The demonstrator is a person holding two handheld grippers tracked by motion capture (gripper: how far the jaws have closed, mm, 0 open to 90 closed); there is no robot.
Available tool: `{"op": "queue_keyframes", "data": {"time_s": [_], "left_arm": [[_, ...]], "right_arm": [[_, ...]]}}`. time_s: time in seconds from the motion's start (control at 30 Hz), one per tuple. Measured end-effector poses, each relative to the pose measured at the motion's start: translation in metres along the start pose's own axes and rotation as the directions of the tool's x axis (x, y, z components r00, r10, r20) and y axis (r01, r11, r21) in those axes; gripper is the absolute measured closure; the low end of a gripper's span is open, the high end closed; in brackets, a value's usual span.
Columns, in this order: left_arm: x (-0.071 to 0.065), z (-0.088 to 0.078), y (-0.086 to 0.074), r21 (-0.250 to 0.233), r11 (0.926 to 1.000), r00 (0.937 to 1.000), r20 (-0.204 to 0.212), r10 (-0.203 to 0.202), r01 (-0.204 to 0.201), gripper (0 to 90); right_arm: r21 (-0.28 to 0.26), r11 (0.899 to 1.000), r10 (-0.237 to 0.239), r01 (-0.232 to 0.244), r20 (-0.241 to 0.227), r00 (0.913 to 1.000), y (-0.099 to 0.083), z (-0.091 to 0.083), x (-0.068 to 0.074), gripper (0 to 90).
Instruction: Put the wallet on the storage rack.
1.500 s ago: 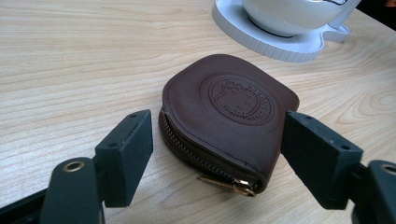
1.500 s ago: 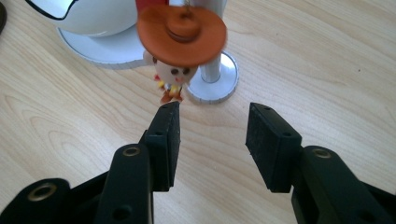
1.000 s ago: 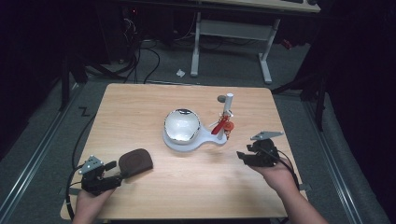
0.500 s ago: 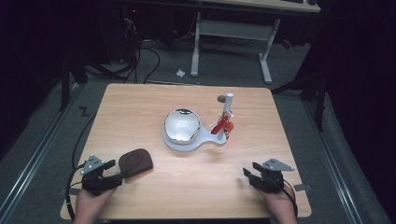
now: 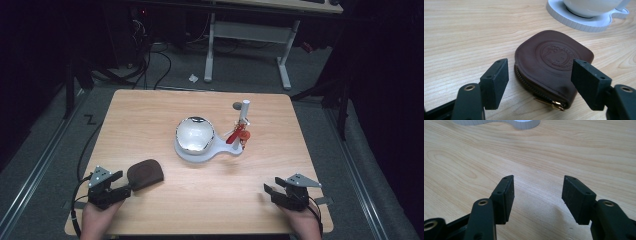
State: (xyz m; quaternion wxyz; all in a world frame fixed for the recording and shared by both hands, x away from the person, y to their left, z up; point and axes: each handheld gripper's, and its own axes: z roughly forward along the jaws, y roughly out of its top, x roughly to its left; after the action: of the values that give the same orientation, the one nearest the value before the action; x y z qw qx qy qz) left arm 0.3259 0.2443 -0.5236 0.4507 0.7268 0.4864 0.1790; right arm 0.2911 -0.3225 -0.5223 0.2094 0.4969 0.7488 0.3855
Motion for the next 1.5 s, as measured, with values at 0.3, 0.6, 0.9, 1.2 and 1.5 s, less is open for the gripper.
{"op": "queue_keyframes", "data": {"time_s": [0.3, 0.6, 0.9, 1.2, 1.5], "left_arm": [[0.014, 0.007, 0.011, 0.023, 0.9946, 0.9948, 0.009, -0.101, 0.101, 41.2], [0.025, 0.018, 0.011, 0.039, 0.9721, 0.9708, 0.056, -0.233, 0.231, 63.6], [0.03, 0.016, -0.001, 0.055, 0.956, 0.9445, 0.148, -0.293, 0.288, 68.0], [0.026, 0.013, -0.005, 0.052, 0.9602, 0.9513, 0.131, -0.279, 0.275, 78.9], [0.013, 0.01, -0.002, 0.033, 0.9844, 0.9805, 0.089, -0.175, 0.173, 86.8]], "right_arm": [[0.014, 0.999, -0.036, 0.037, -0.014, 0.9992, 0.001, 0.003, 0.005, 44.5], [0.007, 0.999, -0.034, 0.034, -0.017, 0.9993, -0.001, 0.0, 0.003, 45.4], [0.024, 0.999, -0.036, 0.037, -0.018, 0.9992, -0.002, 0.003, 0.006, 45.9], [0.031, 0.999, -0.043, 0.043, -0.016, 0.9989, -0.002, 0.006, 0.008, 46.3], [0.031, 0.999, -0.038, 0.039, -0.018, 0.9991, -0.003, 0.006, 0.006, 46.6]]}}
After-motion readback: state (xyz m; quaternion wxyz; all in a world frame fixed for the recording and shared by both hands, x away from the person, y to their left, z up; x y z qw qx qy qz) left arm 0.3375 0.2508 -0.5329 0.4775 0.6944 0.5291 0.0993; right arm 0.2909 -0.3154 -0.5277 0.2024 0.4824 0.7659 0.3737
